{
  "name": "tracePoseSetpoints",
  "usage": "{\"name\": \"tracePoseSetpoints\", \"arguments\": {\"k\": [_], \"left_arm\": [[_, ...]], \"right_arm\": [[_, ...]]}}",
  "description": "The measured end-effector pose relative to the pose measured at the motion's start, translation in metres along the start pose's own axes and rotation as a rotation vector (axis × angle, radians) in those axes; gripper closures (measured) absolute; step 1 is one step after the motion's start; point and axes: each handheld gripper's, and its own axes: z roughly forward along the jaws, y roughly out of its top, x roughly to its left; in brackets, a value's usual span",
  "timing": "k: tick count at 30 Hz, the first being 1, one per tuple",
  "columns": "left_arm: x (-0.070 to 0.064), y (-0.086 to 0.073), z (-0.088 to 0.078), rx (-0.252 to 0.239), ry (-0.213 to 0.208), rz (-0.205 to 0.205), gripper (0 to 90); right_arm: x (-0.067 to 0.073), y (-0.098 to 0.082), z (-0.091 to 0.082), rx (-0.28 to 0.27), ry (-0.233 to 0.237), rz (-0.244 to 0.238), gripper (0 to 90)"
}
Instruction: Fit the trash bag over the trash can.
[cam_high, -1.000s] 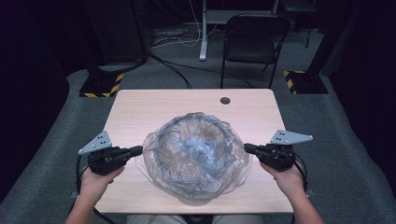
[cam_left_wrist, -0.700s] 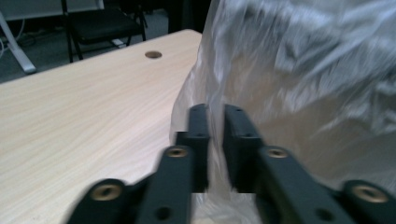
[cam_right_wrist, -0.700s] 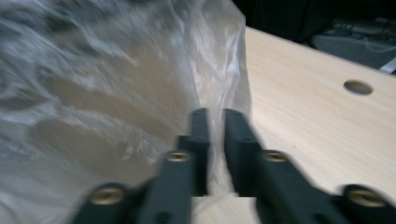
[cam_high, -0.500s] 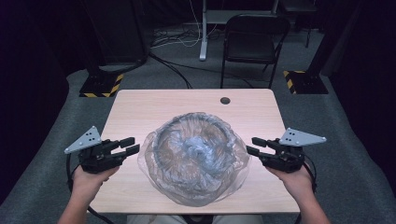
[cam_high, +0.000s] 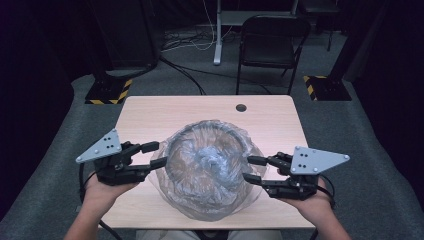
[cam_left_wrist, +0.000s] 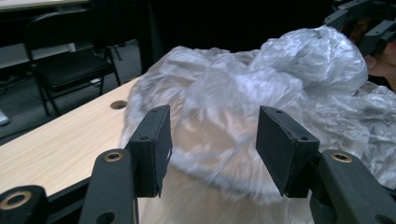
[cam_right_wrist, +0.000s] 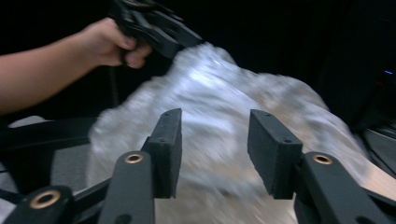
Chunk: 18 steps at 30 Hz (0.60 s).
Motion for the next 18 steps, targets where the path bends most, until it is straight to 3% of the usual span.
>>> {"name": "tracePoseSetpoints", "arguments": {"k": [4, 8, 13, 18], "left_arm": [[0.000, 0.000, 0.013, 0.019, -0.019, 0.007, 45.4], [0.003, -0.002, 0.025, 0.031, -0.036, -0.004, 45.6], [0.007, -0.005, 0.033, 0.051, -0.042, -0.005, 46.1], [0.011, -0.010, 0.035, 0.056, -0.042, -0.015, 46.8]], "right_arm": [[0.002, 0.003, 0.014, 0.006, 0.046, -0.017, 55.7], [-0.004, 0.002, 0.031, 0.041, 0.054, -0.023, 55.5], [-0.021, -0.003, 0.053, 0.113, 0.038, 0.038, 55.0], [-0.026, -0.008, 0.065, 0.187, -0.005, 0.043, 54.8]]}}
